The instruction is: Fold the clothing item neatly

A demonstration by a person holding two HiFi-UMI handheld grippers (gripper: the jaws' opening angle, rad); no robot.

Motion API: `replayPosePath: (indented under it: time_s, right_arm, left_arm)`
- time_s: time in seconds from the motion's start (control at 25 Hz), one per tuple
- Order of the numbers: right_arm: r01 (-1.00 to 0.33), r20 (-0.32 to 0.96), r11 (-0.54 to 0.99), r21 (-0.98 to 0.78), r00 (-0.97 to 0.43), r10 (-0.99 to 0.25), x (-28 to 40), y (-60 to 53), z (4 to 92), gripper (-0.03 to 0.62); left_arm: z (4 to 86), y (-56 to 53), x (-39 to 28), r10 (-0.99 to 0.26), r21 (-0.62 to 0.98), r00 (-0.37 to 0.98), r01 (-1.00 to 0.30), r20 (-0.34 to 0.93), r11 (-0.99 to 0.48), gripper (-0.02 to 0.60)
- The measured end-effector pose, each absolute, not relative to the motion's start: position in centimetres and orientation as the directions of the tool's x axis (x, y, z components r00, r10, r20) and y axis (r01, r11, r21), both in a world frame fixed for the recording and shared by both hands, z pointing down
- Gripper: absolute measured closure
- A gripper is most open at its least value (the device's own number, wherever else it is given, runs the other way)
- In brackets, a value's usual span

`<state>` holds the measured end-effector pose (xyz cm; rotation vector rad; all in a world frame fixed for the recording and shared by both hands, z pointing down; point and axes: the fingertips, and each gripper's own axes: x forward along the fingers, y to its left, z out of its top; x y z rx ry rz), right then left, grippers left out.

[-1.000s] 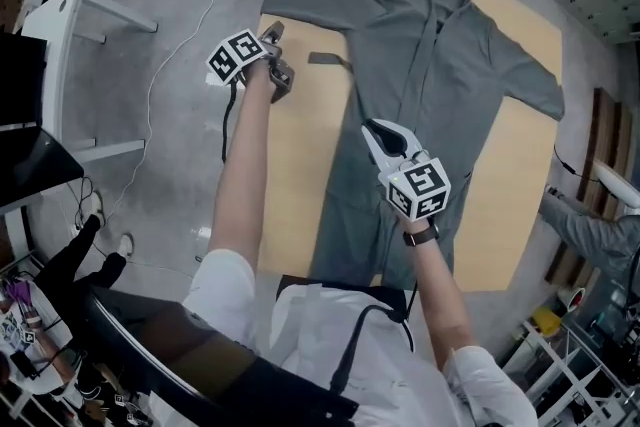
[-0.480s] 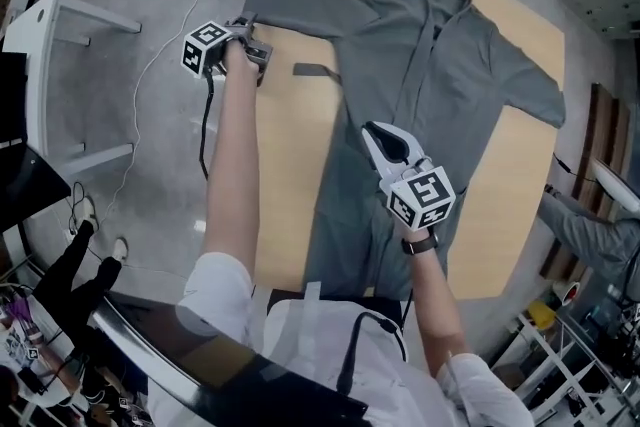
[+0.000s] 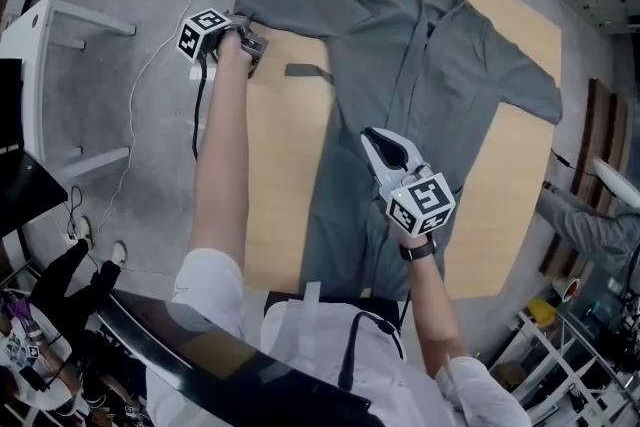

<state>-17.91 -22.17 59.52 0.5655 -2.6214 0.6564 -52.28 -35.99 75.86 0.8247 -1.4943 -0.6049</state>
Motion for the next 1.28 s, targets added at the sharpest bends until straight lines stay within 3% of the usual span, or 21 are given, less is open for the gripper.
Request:
replayPosePath:
  time_s: [0.28, 0.44, 0.6, 0.76, 0.88, 1.08, 1.28]
  right_arm:
    - [-0.533, 0.42, 0.761, -0.369, -0.826, -0.375, -14.1, -23.1, 58.8, 0.553]
    - [-0.569, 0.397, 0.741, -0.356, -0.81, -0.432, -11.7, -23.2, 57.3, 0.553]
    - [-0.613, 0.382, 0.713, -0.341, -0.783, -0.491, -8.1, -23.5, 55.9, 0.553]
    - [-0.676, 0.362, 0.654, -0.341, -0.736, -0.572, -3.9, -24.0, 54.7, 0.553]
    - [-0.711, 0.362, 0.614, -0.343, -0.703, -0.612, -1.1, -24.3, 54.6, 0.553]
    - [-0.744, 0.375, 0.564, -0.359, -0.668, -0.643, 1.8, -24.5, 54.5, 0.553]
    - [-0.753, 0.374, 0.536, -0.38, -0.656, -0.656, 3.1, -24.4, 54.9, 0.556]
  left_arm:
    - [65.8, -37.8, -48.1, -0.897, 0.78, 0.035, -0.509, 0.441, 0.364, 0.569]
    - [59.7, -38.3, -41.7, -0.91, 0.616, 0.107, -0.767, 0.4, 0.18, 0.569]
    - [56.7, -38.5, -31.4, -0.87, 0.39, 0.27, -0.915, 0.412, -0.099, 0.569]
    - [58.7, -37.9, -20.9, -0.762, 0.205, 0.415, -0.91, 0.498, -0.361, 0.569]
    - [62.9, -37.3, -15.2, -0.672, 0.164, 0.462, -0.873, 0.579, -0.459, 0.569]
    - [70.2, -36.4, -10.5, -0.532, 0.17, 0.435, -0.863, 0.726, -0.475, 0.569]
    - [74.5, -34.9, -9.8, -0.442, 0.213, 0.425, -0.866, 0.79, -0.452, 0.566]
